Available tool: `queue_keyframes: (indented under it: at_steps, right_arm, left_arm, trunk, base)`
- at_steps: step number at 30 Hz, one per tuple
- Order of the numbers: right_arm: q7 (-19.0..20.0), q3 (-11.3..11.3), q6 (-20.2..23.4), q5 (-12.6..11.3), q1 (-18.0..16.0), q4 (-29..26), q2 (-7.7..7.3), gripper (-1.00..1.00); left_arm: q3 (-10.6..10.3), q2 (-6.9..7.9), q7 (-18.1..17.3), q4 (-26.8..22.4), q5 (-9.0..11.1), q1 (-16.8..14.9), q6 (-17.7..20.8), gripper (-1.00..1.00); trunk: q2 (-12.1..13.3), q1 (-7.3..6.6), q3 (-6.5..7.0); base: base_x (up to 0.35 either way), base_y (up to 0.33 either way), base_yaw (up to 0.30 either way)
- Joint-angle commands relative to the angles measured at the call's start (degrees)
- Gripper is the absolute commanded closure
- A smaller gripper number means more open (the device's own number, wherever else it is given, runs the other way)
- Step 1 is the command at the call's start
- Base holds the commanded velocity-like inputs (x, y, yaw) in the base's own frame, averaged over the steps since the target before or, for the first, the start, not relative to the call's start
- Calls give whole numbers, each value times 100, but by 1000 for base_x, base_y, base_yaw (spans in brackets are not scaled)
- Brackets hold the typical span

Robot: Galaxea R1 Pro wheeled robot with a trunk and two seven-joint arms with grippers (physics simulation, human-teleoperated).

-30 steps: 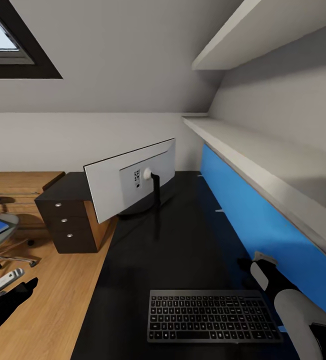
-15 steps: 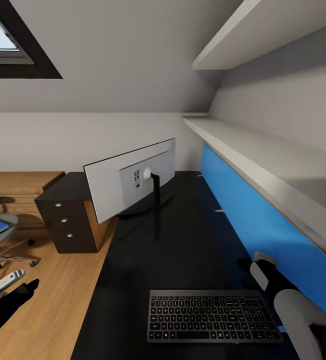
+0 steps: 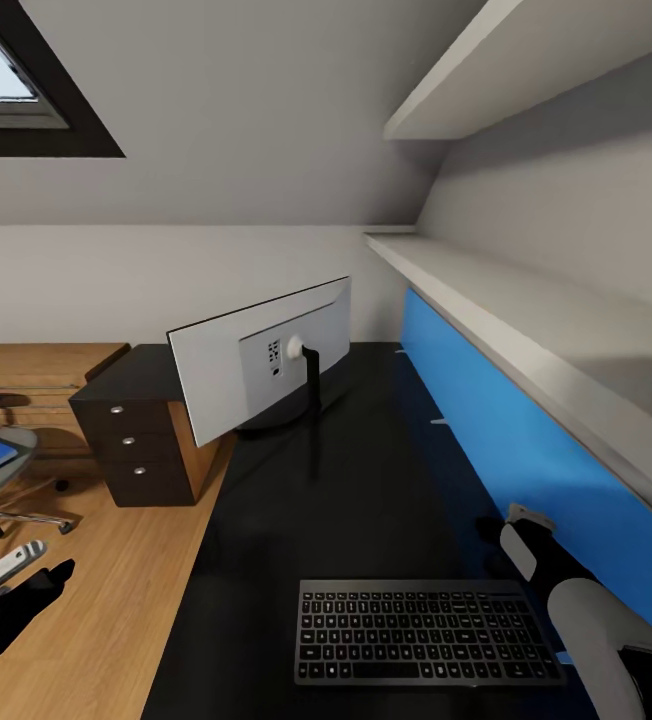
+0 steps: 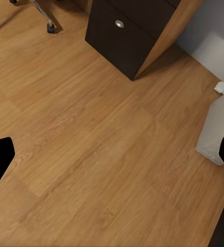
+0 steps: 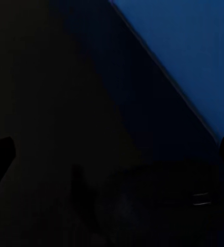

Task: In the bedroom, organize the workspace by keeping the computer under the desk, ensuring the monitor is on the desk, placing the keyboard on the desk next to the monitor, placing the mouse on the desk next to the keyboard, moving the folder from the swivel chair onto the desk next to the mouse, stacking the notebook on top of the folder with the pen on top of the notebook, and positioning the swivel chair next to the desk.

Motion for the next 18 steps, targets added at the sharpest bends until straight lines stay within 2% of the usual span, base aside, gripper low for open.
queue_keyframes:
  at_steps: [1, 13, 18]
  right_arm:
    - [-50, -20, 18, -38, -2, -17, -175, -100]
    - [-32, -8, 14, -41, -2, -53, -151, -100]
    - [-32, -7, 14, -42, -2, -54, -150, -100]
  left_arm:
    - [2, 1, 51, -9, 62, -3, 18, -100]
    - [6, -9, 51, -9, 54, -3, 19, -100]
    - [7, -10, 51, -9, 53, -3, 19, -100]
  trunk:
    - [-5, 1, -7]
    - [-5, 1, -7]
    - [-5, 1, 2]
  base:
    - [0, 0, 0]
    - [0, 0, -1]
    - [0, 0, -89]
